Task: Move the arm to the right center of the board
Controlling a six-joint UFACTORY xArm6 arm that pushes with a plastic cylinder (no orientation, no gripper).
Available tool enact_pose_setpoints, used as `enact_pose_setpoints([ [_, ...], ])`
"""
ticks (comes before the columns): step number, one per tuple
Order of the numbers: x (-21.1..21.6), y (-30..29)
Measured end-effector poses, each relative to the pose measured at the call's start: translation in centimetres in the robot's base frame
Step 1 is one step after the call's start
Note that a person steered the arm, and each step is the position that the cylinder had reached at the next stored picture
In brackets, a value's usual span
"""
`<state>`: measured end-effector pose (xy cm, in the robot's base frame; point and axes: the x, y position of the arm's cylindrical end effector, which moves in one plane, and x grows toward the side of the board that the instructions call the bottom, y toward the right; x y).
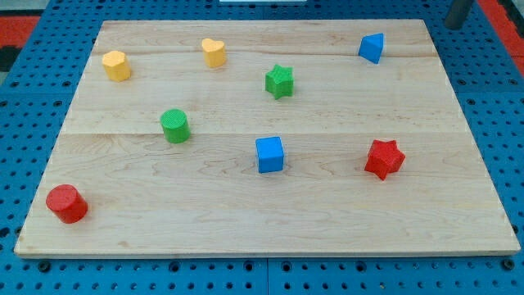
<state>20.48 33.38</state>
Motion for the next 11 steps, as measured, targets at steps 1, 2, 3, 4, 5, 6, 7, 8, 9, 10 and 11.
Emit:
enact_pose_setpoints([
  [1,-0.2,-2.2],
  [2,-0.2,-5.6],
  [3,0.3,-5.6],
  [4,0.4,-5.6],
  [5,0.4,-5.6],
  [6,1.7,-5.6],
  [7,5.4,-5.6],
  [8,10.8,-5.7],
  [9,14.0,-5.7],
  [10,14.5,-5.7],
  [11,14.7,-6.1],
])
